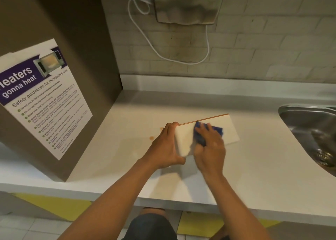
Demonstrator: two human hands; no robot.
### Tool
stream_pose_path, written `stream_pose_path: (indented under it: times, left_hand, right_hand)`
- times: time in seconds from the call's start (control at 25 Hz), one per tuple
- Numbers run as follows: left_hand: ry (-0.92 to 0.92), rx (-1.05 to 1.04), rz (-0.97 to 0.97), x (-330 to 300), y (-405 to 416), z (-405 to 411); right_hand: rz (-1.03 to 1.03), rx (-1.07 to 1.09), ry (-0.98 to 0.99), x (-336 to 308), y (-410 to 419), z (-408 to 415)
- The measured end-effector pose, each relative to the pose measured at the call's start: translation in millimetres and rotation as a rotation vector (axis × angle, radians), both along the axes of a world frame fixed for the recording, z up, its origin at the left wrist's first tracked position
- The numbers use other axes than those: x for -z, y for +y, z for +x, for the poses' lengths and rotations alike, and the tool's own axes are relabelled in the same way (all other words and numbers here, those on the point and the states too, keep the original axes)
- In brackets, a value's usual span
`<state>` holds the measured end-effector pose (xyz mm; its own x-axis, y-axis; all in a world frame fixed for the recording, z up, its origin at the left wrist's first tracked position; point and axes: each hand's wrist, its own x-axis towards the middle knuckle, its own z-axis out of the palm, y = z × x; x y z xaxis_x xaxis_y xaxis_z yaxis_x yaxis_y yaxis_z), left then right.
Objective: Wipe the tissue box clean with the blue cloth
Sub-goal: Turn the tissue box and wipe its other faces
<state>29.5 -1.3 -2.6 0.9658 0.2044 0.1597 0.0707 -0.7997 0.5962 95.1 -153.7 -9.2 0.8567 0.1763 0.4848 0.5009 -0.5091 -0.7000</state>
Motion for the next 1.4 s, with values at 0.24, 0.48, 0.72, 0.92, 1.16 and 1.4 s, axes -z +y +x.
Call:
stream_pose_path:
  times: [0.24, 0.48, 0.72, 0.92, 1.16, 1.4]
  left_hand:
    - [-0.042, 0.041, 0.188, 0, -11, 3]
    - [-0.022, -0.034, 0.206, -9, -19, 7]
    - [0.047, -0.068, 0.158, -12, -18, 9]
    - [0.039, -0.086, 0.112, -10, -16, 14]
    - [0.028, -0.074, 0.12, -6, -15, 11]
    - [-0.017, -0.07, 0.136, 1, -20, 8]
  right_hand:
    - [0.032, -0.069, -0.135, 30, -10, -33]
    - [-0.044, -0.131, -0.185, 16, -30, -10]
    - [0.174, 0.228, 0.245, -23, -32, 65]
    - [-0.035, -0.035, -0.029, -5, 7, 14]
    - [0.041, -0.008, 0.038, -17, -29, 42]
    - [0.462, 0.091, 0.39, -36, -56, 75]
